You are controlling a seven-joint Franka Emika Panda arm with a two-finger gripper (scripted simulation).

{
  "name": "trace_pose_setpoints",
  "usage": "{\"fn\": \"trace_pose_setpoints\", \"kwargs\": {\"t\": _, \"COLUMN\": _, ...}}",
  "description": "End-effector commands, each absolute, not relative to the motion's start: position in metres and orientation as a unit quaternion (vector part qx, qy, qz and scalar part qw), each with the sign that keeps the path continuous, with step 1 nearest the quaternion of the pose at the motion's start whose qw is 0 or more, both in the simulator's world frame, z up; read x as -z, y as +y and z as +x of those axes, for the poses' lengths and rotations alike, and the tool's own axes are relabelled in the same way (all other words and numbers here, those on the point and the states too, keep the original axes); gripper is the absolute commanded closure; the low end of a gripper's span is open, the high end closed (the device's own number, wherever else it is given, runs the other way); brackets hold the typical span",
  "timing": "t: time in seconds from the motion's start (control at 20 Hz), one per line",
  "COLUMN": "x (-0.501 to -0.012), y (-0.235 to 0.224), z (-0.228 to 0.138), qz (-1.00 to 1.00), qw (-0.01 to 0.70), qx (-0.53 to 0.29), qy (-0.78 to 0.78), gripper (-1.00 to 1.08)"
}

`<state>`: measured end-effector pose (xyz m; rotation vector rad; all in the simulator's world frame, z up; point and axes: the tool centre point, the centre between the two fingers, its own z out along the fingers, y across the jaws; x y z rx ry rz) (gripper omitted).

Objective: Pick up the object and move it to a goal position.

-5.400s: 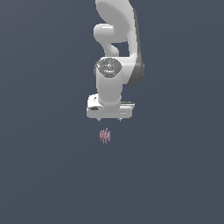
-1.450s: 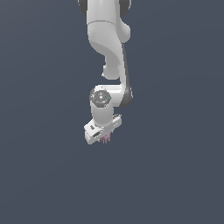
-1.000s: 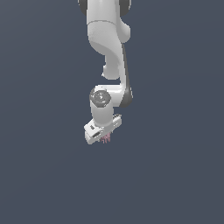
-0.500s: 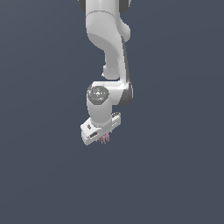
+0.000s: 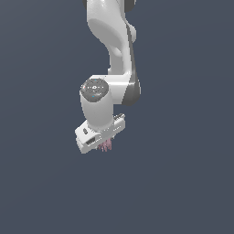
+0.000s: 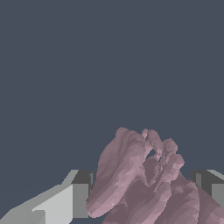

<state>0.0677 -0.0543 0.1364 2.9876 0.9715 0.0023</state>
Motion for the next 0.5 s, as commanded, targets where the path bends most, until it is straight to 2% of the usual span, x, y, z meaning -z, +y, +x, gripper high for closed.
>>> {"fn": "trace_pose_setpoints", "kwargs": {"t": 0.0, "x": -0.147, "y": -0.056, "z": 0.074, "qz": 0.951, "qw": 0.000, "qx": 0.000, "qy": 0.309, "gripper": 1.08}}
{"fn": "trace_pose_setpoints", "kwargs": {"t": 0.45, "x": -0.160, "y": -0.058, "z": 0.083, "qz": 0.951, "qw": 0.000, "qx": 0.000, "qy": 0.309, "gripper": 1.08}}
